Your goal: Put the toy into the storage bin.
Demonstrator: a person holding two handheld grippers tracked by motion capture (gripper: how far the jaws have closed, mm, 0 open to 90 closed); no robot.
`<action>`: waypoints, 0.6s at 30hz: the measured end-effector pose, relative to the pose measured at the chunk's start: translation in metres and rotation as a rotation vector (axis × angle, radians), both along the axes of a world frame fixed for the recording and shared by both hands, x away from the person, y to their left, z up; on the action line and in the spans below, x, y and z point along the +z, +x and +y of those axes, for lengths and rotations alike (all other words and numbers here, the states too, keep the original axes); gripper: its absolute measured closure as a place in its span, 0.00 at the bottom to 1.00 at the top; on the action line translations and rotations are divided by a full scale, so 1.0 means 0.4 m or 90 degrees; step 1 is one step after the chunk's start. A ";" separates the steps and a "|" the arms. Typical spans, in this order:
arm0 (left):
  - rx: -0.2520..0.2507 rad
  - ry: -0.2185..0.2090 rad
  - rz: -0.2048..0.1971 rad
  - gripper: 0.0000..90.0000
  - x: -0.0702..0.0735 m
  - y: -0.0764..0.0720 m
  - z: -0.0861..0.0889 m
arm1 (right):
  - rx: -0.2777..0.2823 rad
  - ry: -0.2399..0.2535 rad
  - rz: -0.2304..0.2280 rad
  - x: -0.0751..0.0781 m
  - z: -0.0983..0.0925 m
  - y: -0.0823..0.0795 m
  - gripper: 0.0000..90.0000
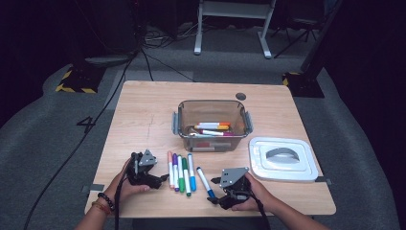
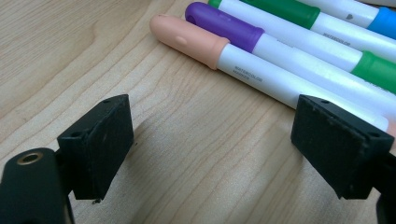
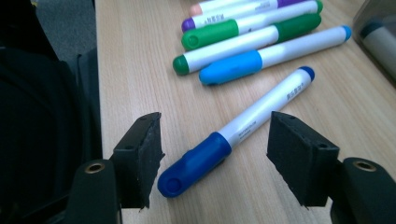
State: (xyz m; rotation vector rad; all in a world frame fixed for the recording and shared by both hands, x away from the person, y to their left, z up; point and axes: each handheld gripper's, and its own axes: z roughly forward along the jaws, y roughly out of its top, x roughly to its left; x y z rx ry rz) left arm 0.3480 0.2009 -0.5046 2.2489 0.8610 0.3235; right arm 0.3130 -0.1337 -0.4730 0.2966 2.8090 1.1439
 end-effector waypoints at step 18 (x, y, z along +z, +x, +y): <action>0.000 0.000 0.000 0.15 0.000 0.000 0.000 | -0.076 -0.047 0.005 -0.038 -0.070 0.086 0.65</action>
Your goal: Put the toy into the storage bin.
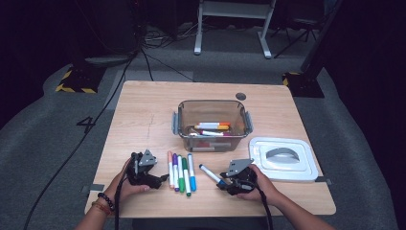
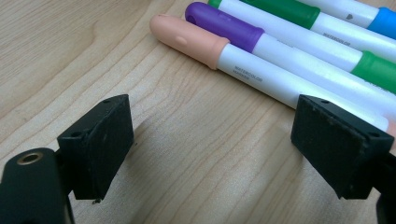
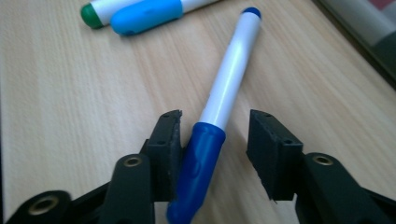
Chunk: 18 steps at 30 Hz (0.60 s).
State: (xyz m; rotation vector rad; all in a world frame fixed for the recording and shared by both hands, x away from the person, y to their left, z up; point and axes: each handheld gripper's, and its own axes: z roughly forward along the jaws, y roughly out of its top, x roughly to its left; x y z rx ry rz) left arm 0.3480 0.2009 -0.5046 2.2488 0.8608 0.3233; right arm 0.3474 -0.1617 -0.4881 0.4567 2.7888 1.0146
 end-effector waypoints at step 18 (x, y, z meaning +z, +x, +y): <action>0.000 0.000 0.000 0.15 0.000 0.000 0.000 | -0.016 0.021 0.013 0.009 -0.080 0.076 0.83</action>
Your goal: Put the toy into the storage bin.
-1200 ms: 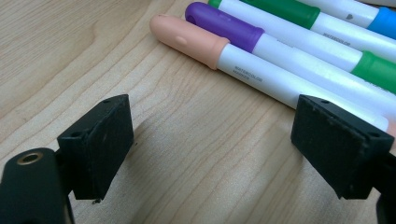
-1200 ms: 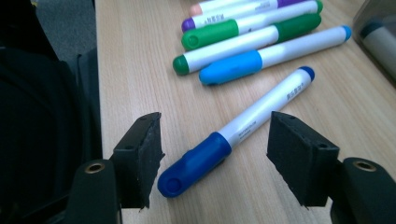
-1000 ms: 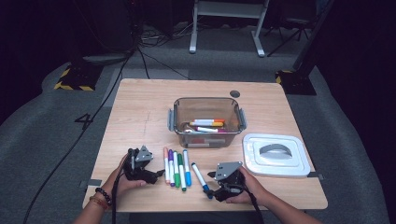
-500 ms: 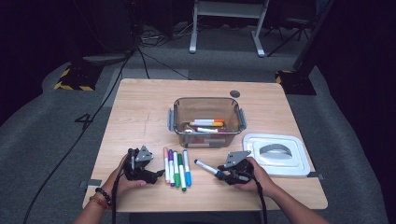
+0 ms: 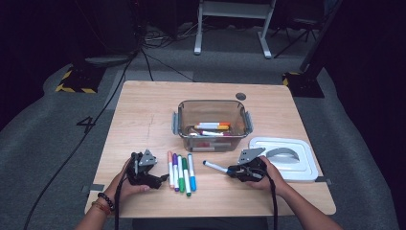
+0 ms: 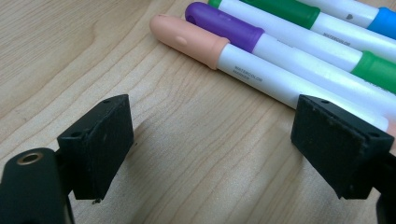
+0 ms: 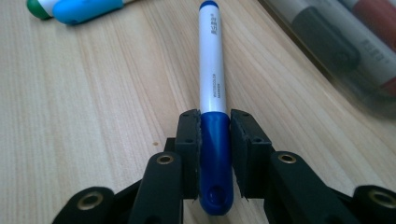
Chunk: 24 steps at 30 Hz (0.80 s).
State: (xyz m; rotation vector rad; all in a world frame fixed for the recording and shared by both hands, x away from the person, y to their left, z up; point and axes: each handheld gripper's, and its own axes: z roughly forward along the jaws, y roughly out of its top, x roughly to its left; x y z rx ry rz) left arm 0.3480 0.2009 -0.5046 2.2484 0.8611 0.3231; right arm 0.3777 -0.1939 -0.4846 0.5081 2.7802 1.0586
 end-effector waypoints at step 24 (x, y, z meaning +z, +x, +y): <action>0.000 0.000 0.000 0.15 0.000 0.000 0.000 | 0.042 0.030 -0.055 0.074 -0.013 -0.025 0.84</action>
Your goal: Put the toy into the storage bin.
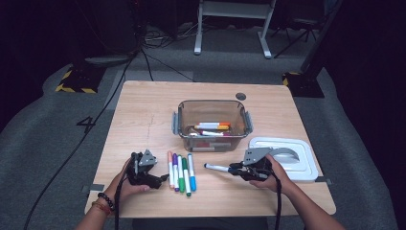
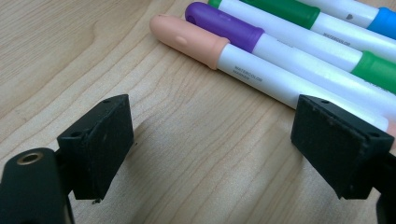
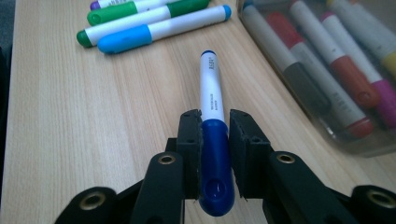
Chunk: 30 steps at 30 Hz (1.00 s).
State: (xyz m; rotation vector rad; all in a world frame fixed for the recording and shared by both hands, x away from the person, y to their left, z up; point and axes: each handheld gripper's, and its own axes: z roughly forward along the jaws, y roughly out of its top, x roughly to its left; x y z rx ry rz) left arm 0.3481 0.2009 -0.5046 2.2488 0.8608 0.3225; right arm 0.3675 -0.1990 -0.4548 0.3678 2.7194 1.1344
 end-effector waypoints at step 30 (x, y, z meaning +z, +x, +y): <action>0.000 0.000 0.000 0.15 0.000 0.000 0.000 | 0.082 0.101 -0.146 0.307 0.012 0.010 0.84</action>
